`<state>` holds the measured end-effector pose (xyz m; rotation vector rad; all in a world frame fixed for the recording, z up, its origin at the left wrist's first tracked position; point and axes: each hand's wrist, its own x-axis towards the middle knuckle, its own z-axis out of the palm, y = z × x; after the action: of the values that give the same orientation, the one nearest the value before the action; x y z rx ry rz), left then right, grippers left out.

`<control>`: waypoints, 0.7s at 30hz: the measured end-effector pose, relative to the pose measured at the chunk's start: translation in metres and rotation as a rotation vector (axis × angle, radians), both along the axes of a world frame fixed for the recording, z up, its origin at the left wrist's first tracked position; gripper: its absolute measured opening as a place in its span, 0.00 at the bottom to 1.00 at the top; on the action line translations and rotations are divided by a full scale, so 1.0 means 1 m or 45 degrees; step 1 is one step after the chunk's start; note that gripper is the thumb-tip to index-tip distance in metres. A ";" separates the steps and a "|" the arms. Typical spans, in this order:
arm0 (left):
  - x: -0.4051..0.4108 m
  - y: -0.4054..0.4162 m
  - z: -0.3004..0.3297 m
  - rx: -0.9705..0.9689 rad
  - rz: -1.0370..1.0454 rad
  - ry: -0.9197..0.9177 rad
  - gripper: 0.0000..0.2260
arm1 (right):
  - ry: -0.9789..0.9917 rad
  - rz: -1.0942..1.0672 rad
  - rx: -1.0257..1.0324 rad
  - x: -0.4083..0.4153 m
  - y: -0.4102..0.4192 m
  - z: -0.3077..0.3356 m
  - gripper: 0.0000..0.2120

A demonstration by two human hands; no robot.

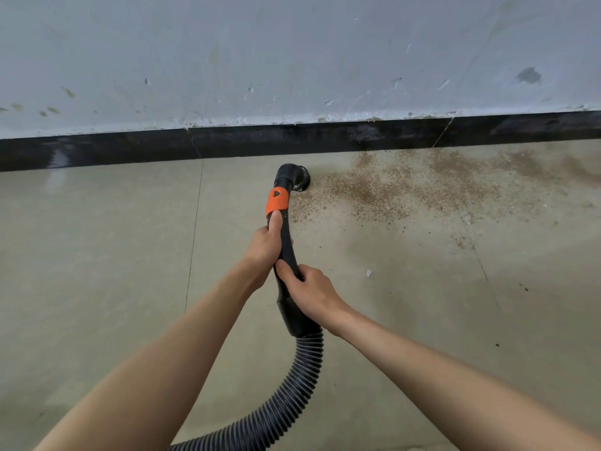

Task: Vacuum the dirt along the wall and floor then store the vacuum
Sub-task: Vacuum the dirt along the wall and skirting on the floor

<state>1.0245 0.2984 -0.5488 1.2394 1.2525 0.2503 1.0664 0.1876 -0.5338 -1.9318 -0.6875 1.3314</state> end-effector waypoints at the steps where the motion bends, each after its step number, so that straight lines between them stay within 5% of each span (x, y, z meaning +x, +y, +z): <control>1: 0.007 0.000 0.001 -0.009 -0.015 -0.011 0.22 | -0.037 -0.038 0.014 0.004 0.000 0.001 0.19; 14: 0.049 0.005 0.002 -0.024 -0.188 -0.017 0.21 | -0.197 -0.190 0.062 0.034 0.003 -0.003 0.21; 21: -0.009 0.013 0.005 0.100 0.118 0.039 0.21 | -0.161 0.074 0.110 0.002 0.013 0.007 0.20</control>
<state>1.0155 0.3113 -0.5438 1.2578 1.3391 0.3523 1.0688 0.2010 -0.5265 -1.9513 -0.8551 1.2015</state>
